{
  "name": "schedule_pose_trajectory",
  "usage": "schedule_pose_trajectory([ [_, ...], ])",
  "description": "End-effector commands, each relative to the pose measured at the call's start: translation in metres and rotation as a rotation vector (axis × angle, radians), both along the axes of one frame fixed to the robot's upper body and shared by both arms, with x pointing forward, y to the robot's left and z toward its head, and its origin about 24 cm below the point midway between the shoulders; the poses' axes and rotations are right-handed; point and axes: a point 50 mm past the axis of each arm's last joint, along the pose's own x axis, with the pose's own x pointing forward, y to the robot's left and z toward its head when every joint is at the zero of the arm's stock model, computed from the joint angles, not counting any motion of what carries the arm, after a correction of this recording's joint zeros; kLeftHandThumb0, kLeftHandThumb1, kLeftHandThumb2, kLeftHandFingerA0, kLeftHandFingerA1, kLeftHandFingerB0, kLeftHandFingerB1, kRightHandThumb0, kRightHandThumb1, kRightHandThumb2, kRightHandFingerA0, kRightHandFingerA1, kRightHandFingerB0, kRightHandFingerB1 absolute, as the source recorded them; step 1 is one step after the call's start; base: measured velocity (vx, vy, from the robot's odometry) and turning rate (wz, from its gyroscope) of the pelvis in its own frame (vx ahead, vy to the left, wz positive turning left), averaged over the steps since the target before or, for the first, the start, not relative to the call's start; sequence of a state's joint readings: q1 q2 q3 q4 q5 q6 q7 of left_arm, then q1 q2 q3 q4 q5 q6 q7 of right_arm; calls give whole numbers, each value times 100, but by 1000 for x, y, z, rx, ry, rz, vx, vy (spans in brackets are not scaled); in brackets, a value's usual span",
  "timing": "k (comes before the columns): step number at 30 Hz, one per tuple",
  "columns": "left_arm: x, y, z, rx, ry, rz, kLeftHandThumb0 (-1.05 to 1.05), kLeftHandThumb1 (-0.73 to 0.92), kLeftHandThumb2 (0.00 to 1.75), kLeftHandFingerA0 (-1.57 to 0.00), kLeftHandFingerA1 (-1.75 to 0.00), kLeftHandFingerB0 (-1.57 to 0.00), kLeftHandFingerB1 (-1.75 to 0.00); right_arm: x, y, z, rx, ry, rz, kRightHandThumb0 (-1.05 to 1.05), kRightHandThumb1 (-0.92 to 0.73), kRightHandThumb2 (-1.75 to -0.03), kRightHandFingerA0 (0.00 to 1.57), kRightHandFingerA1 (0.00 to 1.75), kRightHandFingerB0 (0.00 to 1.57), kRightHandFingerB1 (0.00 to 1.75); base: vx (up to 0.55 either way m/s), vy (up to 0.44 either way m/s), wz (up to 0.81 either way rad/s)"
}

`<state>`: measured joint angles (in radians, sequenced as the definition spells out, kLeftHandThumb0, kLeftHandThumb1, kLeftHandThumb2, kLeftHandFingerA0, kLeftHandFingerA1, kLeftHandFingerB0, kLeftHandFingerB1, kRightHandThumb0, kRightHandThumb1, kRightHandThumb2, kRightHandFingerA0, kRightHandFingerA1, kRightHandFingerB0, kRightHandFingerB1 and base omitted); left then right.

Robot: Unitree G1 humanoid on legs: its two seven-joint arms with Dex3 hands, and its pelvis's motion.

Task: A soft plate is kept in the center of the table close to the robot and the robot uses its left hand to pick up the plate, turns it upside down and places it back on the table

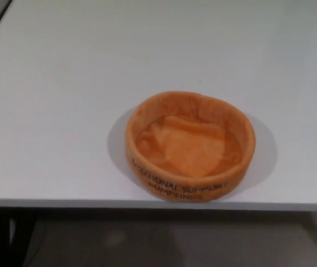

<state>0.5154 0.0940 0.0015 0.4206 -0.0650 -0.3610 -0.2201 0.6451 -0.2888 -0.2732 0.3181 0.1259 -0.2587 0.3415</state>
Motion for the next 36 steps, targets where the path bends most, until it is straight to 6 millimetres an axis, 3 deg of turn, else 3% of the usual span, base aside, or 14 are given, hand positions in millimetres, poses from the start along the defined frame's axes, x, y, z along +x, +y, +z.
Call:
schedule_pose_trajectory([
  [1,8,2,41,-103,-358,-41,-39,35,102,0,-51,0,-49,9,-7,54,71,-312,209,-83,-92,-73,16,43,0,19,0,0,0],
  [3,8,2,42,-108,-362,-43,-39,35,103,0,-51,0,-49,9,-8,54,75,-313,207,-83,-92,-72,16,44,0,18,0,0,0],
  [4,9,2,43,-113,-365,-38,-96,88,68,-14,-41,-15,-29,8,-9,53,79,-315,201,-87,-77,-89,12,47,0,15,0,0,0],
  [10,6,3,43,-95,-361,-37,-99,85,67,-16,-38,-16,-27,5,-9,54,74,-319,215,-85,-92,-71,17,44,0,19,0,0,0],
  [11,7,3,43,-92,-359,-43,-40,32,101,-1,-51,0,-49,6,-10,52,69,-316,214,-82,-92,-72,15,42,0,19,0,0,0],
  [18,3,8,47,-86,-389,-36,-39,37,104,0,-51,0,-49,6,-11,51,69,-332,222,-84,-92,-72,17,44,0,19,0,0,0],
  [19,2,8,48,-87,-398,-18,-94,90,68,-15,-39,-15,-28,6,-10,53,66,-334,226,-84,-92,-73,16,44,0,19,0,0,0],
  [20,0,9,49,-90,-409,3,-94,90,68,-16,-39,-15,-28,8,-10,54,64,-339,232,-82,-76,-110,10,51,3,18,0,0,0],
  [25,-5,13,57,-91,-432,45,-92,91,71,-15,-40,-12,-28,9,-9,52,74,-344,230,-84,-92,-70,14,40,6,20,0,0,0],
  [26,-4,13,59,-94,-438,50,-92,92,72,-16,-39,-13,-28,9,-10,51,73,-344,225,-82,-75,-107,11,49,7,23,0,0,0],
  [31,0,16,75,-92,-510,97,-94,91,74,-19,-38,-14,-28,6,-14,43,61,-347,206,-82,-92,-70,17,38,6,21,0,0,0],
  [33,2,19,82,-80,-547,112,-93,91,74,-18,-39,-13,-28,6,-14,44,62,-347,206,-81,-75,-110,13,50,5,26,0,0,0],
  [34,3,22,92,-68,-582,129,-93,92,74,-16,-38,-13,-28,5,-12,46,68,-346,208,-85,-91,-72,16,40,8,21,0,0,0],
  [36,4,26,102,-58,-613,147,-93,92,74,-15,-38,-12,-28,2,-9,50,75,-351,213,-81,-91,-73,16,43,5,24,0,0,0],
])
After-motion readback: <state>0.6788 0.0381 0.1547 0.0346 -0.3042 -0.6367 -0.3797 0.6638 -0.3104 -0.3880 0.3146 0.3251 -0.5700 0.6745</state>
